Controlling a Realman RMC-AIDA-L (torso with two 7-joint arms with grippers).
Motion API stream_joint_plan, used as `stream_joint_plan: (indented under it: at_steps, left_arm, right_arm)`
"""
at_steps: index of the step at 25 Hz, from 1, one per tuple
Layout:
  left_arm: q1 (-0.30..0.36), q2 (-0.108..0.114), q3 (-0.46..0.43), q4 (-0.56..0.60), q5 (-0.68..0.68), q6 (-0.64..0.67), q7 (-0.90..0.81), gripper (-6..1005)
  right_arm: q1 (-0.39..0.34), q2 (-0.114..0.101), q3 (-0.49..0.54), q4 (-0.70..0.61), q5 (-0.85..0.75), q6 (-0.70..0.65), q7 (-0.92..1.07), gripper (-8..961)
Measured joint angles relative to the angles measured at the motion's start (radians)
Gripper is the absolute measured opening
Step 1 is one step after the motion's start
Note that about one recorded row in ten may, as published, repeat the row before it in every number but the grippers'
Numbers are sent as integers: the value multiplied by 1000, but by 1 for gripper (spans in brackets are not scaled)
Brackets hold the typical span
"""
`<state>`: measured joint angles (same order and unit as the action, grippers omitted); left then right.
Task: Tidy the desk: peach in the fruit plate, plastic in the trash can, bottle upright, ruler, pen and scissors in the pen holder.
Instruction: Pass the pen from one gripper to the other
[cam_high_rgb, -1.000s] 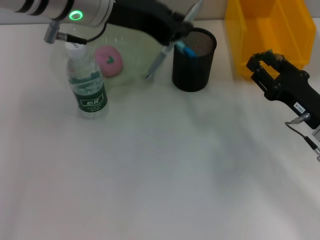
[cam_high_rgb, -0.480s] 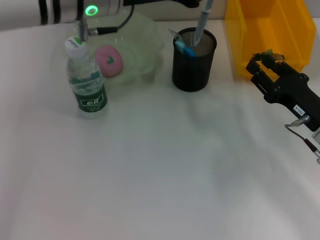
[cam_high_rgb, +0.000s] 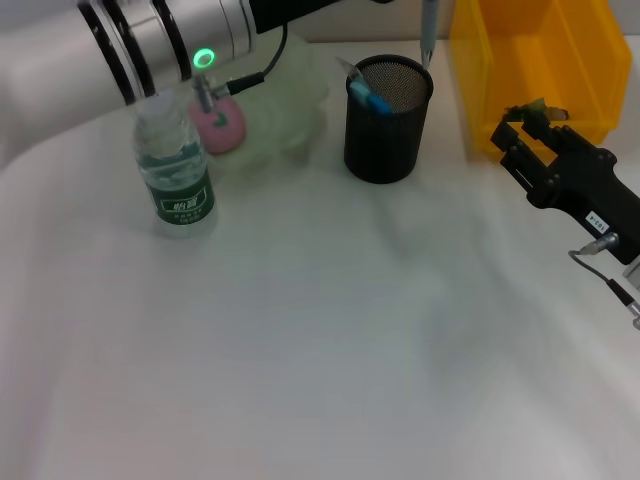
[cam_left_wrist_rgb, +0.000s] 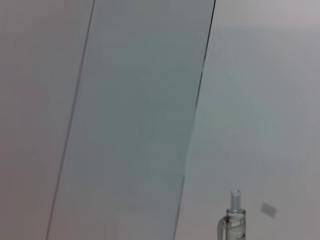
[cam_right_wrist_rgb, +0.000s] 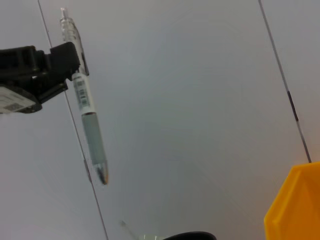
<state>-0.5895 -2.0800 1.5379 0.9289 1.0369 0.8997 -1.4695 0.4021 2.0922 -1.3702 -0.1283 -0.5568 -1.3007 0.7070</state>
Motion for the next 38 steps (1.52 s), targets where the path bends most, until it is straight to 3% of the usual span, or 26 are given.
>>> stream_joint_plan:
  at_steps: [5, 6, 8, 13, 16, 18, 20, 21, 22, 23, 27, 31, 38]
  left_arm:
    - [-32, 0, 82, -141, -265, -2, 227, 183]
    - [-32, 0, 82, -141, -265, -2, 227, 183]
    - [-57, 0, 157, -215, -438, -2, 374, 183]
    - [-86, 0, 239, -274, -574, -2, 494, 183]
    - [-84, 0, 247, -278, -580, 0, 499, 183]
    - [-73, 1, 249, -278, -579, 5, 495, 183]
    - [-58, 4, 253, -275, -576, 8, 494, 183]
    - [-44, 7, 257, -273, -573, 13, 494, 183]
    - [-36, 8, 258, -273, -573, 19, 494, 183]
    - [-26, 9, 259, -273, -571, 28, 493, 183]
    - [17, 15, 258, -275, -560, 95, 457, 183]
    - [36, 18, 247, -274, -474, 144, 395, 183]
    - [48, 21, 187, -279, -349, 247, 305, 184]
  right_arm:
    - [6, 0, -2, 0, -2, 0, 18, 484]
    - [7, 0, -2, -1, -3, 0, 21, 484]
    - [8, 0, -3, -1, -4, 0, 23, 484]
    - [9, 0, -7, -3, -11, -26, 26, 483]
    - [6, -10, -9, -13, -29, -99, 56, 482]
    - [0, -31, -9, -41, -68, -151, 130, 481]
    - [-6, -65, -5, -81, -129, -186, 223, 481]
    - [-7, -103, 1, -118, -197, -210, 313, 480]
    - [-7, -118, 3, -134, -226, -219, 346, 480]
    - [-7, -118, 3, -134, -226, -219, 346, 480]
    - [7, -166, 29, -230, -338, -222, 463, 479]
    - [25, -170, 78, -291, -426, -219, 507, 477]
    - [76, -157, 149, -362, -589, -207, 597, 475]
